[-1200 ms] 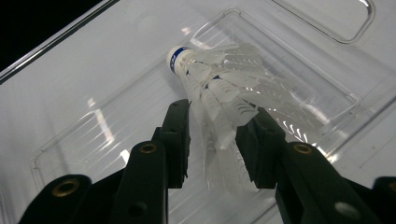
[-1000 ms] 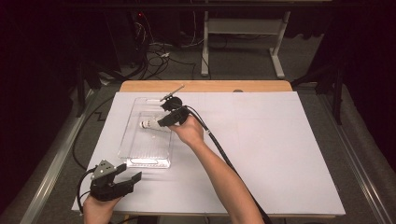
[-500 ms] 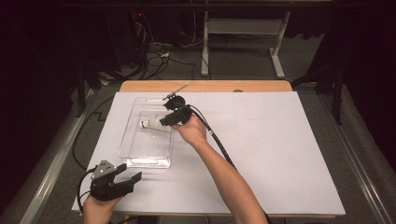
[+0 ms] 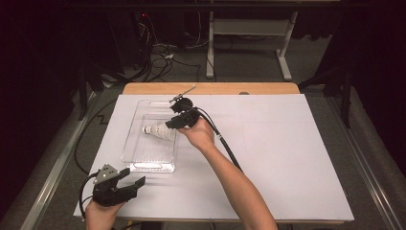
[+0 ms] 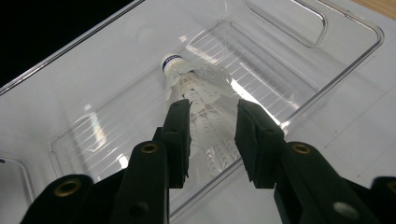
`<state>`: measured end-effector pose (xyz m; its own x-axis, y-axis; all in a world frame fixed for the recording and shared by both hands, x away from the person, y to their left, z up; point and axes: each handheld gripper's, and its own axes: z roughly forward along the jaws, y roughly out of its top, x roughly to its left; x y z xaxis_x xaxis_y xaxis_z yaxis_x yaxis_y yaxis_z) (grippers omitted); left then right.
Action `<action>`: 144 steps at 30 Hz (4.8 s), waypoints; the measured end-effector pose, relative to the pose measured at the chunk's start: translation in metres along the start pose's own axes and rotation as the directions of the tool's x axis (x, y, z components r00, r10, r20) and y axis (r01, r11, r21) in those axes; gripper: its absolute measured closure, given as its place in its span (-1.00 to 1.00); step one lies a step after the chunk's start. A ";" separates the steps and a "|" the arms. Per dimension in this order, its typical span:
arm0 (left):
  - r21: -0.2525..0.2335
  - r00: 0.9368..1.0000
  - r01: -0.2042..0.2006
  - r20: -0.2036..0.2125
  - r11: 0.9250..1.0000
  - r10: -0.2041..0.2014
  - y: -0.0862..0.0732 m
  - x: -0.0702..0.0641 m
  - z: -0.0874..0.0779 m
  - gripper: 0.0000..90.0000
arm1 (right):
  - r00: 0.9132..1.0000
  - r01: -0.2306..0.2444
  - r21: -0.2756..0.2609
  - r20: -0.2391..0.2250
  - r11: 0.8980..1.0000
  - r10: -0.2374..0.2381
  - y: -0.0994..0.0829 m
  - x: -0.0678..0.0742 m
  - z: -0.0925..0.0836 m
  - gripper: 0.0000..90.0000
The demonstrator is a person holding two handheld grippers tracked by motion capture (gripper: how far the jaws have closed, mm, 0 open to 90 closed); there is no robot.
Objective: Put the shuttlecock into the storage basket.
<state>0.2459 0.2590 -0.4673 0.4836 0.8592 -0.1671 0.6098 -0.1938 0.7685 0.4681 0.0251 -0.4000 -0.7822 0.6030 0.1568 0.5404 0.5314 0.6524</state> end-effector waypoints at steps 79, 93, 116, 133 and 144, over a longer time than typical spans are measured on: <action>0.005 1.000 0.004 0.002 1.000 -0.004 0.000 0.000 0.000 -0.31 | 0.999 -0.027 -0.067 0.044 0.997 0.030 -0.046 -0.026 -0.032 0.29; 0.005 1.000 0.006 0.001 1.000 -0.006 0.000 0.000 0.000 -0.31 | 0.997 -0.049 -0.074 0.049 0.996 0.053 -0.055 -0.033 -0.039 0.28; 0.003 1.000 0.011 0.003 1.000 -0.011 0.000 0.000 0.000 -0.31 | 0.994 -0.076 -0.100 0.066 0.992 0.083 -0.071 -0.042 -0.049 0.28; 0.002 1.000 0.012 0.001 1.000 -0.012 0.000 0.000 0.001 -0.31 | 0.993 -0.090 -0.097 0.072 0.991 0.098 -0.083 -0.048 -0.053 0.27; 0.002 1.000 0.012 -0.001 1.000 -0.012 0.000 0.000 0.001 -0.31 | 0.992 -0.100 -0.096 0.073 0.990 0.108 -0.090 -0.052 -0.055 0.27</action>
<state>0.2462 0.2586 -0.4677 0.4760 0.8618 -0.1755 0.6168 -0.1849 0.7651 0.4429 -0.0871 -0.4259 -0.6948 0.6985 0.1714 0.5837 0.4084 0.7018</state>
